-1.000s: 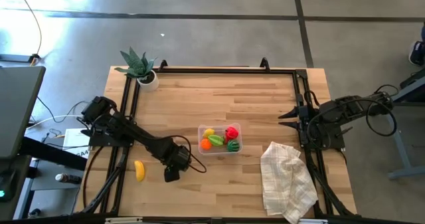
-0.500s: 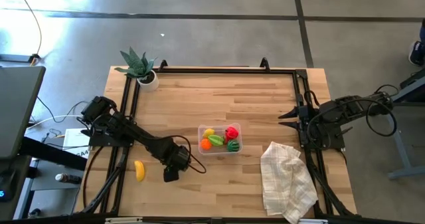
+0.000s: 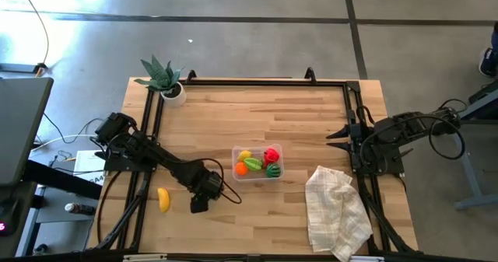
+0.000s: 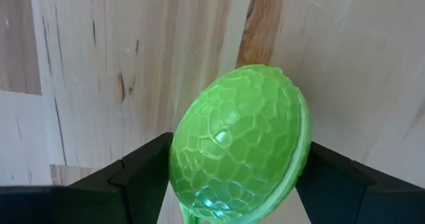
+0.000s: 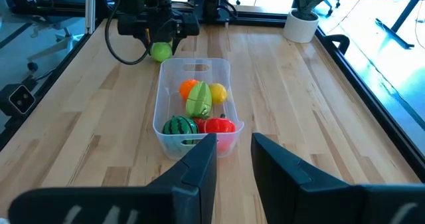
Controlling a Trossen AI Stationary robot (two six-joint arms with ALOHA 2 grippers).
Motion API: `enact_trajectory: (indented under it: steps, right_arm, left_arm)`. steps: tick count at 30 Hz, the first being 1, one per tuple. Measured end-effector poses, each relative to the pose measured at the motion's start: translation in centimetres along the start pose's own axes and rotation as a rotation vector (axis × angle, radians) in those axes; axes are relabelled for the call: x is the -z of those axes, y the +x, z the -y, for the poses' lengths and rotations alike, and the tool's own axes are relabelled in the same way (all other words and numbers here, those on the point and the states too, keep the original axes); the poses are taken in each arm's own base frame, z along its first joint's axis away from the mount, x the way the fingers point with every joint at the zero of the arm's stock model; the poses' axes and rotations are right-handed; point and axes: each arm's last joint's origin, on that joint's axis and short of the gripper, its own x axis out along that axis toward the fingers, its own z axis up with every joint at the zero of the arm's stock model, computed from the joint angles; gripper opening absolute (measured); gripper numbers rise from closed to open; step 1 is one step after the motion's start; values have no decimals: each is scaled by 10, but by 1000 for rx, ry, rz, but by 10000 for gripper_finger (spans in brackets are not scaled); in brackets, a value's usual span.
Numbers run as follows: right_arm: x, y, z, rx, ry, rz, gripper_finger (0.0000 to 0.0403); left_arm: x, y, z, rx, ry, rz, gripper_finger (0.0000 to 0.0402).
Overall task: Pick and placing Produce into tupperware
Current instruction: Put the green melon into the transparent bin
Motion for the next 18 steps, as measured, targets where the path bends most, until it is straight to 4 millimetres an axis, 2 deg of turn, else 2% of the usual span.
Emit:
enact_trajectory:
  steps: [3,10,13,18]
  right_arm:
    - [0,0,0,0,0,0,84]
    - [0,0,0,0,0,0,84]
    - [0,0,0,0,0,0,84]
    - [0,0,0,0,0,0,84]
  left_arm:
    - [0,0,0,0,11,0,263]
    - [-1,-2,1,7,19,10,200]
    - [-1,-2,1,7,20,10,195]
    - [0,0,0,4,20,4,212]
